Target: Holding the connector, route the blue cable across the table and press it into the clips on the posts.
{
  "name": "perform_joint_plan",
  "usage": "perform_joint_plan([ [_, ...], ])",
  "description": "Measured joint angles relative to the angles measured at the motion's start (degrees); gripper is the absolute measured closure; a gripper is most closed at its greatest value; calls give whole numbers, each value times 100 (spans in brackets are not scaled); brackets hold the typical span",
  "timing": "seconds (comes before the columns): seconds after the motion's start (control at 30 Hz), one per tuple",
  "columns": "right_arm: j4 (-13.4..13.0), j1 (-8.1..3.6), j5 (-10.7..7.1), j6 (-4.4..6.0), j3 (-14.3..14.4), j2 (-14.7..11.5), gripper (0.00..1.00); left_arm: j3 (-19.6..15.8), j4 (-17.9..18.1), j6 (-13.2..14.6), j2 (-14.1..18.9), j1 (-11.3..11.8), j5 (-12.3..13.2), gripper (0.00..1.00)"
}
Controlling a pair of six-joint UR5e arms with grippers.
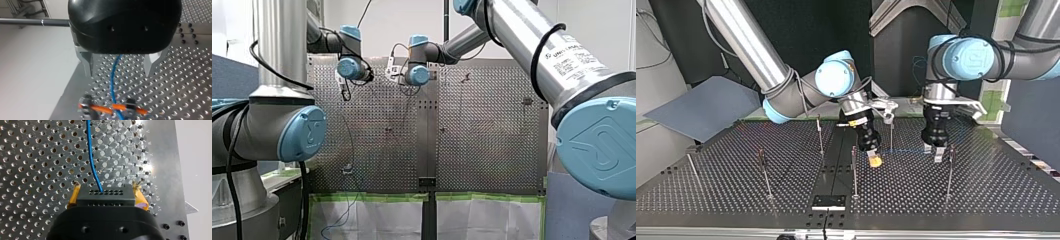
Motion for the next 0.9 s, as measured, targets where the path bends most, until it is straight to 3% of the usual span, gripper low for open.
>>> perform_joint_plan([
  [0.37, 3, 8, -1, 0, 1, 7, 100, 44, 37, 150, -73, -95, -86, 1],
  [0.4, 4, 8, 0, 0, 1, 8, 100, 45, 39, 162, -73, -104, -91, 13],
  [0.43, 4, 8, 0, 0, 0, 8, 100, 45, 42, 174, -74, -115, -100, 13],
  [0.5, 3, 8, 0, 0, -1, 9, 100, 45, 45, 185, -73, -127, -128, 40],
  [0.53, 6, 8, 0, 0, 0, 11, 100, 46, 44, 188, -74, -136, -161, 40],
  [0.57, 7, 8, 0, 0, 1, 14, 100, 46, 44, 190, -73, -144, -194, 55],
  [0.63, 14, 6, 0, 2, 1, 16, 100, 46, 42, 193, -74, -161, -281, 60],
  [0.7, 29, 6, 0, 3, 2, 16, 100, 46, 36, 194, -74, -177, -351, 80],
  [0.9, 85, 2, 0, 14, 3, 19, 100, 42, -34, 233, -73, -248, -542, 88],
])
